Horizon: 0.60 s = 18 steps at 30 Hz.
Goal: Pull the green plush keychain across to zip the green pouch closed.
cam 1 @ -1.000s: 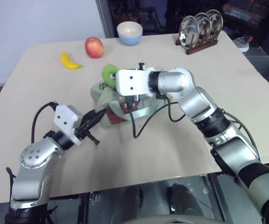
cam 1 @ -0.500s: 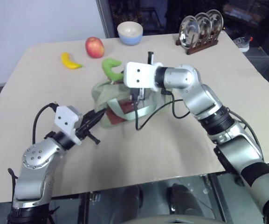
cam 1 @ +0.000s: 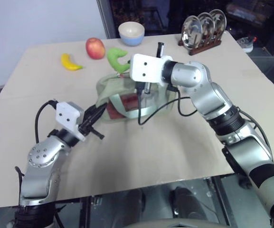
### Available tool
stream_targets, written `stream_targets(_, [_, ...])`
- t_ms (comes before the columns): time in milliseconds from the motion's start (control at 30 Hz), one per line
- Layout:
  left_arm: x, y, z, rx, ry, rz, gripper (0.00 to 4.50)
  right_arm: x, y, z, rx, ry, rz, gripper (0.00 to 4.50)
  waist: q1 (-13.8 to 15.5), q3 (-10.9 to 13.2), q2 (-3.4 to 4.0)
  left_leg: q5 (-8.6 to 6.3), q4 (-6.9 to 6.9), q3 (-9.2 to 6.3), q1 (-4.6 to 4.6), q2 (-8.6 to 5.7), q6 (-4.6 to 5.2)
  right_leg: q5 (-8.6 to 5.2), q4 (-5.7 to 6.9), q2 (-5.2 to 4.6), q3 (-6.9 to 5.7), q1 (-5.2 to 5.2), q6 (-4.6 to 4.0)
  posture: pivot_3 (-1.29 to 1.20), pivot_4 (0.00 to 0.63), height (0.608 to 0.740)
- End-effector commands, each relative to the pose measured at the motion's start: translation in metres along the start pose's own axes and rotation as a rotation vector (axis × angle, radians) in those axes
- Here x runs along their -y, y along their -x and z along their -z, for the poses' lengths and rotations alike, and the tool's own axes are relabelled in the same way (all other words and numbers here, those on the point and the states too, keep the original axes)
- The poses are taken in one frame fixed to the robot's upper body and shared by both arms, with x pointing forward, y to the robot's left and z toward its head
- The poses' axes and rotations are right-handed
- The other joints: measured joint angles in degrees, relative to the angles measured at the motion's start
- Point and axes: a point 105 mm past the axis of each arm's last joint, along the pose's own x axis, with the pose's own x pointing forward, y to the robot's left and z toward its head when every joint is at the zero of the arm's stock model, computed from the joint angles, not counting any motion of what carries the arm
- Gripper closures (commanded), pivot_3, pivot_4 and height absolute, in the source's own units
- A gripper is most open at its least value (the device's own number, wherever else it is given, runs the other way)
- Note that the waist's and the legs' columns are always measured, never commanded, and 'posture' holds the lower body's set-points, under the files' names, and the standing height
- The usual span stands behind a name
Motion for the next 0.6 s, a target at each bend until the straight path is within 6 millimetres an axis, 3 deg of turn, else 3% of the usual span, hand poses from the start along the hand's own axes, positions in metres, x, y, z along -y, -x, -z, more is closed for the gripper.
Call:
stream_targets(33, [-0.020, 0.018, 0.033, -0.142, 0.038, -0.131, 4.50, 0.077, 0.042, 0.020, -0.091, -0.026, 0.340, 4.49, 0.0, 0.0, 0.00, 0.00, 0.00, 0.00, 0.00, 0.00, 0.00, 0.00, 0.00, 0.00, 0.00, 0.00, 0.00, 0.00, 0.150, 0.740])
stream_targets(267, [-0.018, 0.012, 0.034, -0.140, 0.043, -0.137, 4.50, 0.080, 0.038, -0.007, 0.017, 0.024, 0.377, 4.49, 0.0, 0.0, 0.00, 0.00, 0.00, 0.01, 0.00, 0.00, -0.01, 0.00, 0.00, 0.01, 0.01, 0.00, 0.00, 0.00, 0.150, 0.740])
stream_targets(367, [-0.017, 0.008, 0.031, -0.132, 0.048, -0.135, 4.50, 0.070, 0.030, -0.023, 0.076, 0.059, 0.356, 4.49, 0.0, 0.0, 0.00, 0.00, -0.01, 0.01, -0.01, 0.00, -0.01, 0.00, -0.01, 0.01, 0.01, -0.01, 0.00, 0.00, 0.150, 0.740])
stream_targets(600, [-0.013, 0.004, 0.029, -0.127, 0.064, -0.138, 4.50, 0.048, 0.018, -0.028, 0.098, 0.130, 0.313, 4.49, 0.0, 0.0, -0.01, 0.01, 0.00, 0.01, 0.00, 0.00, -0.01, 0.00, 0.00, 0.02, 0.01, -0.01, 0.00, 0.00, 0.150, 0.740])
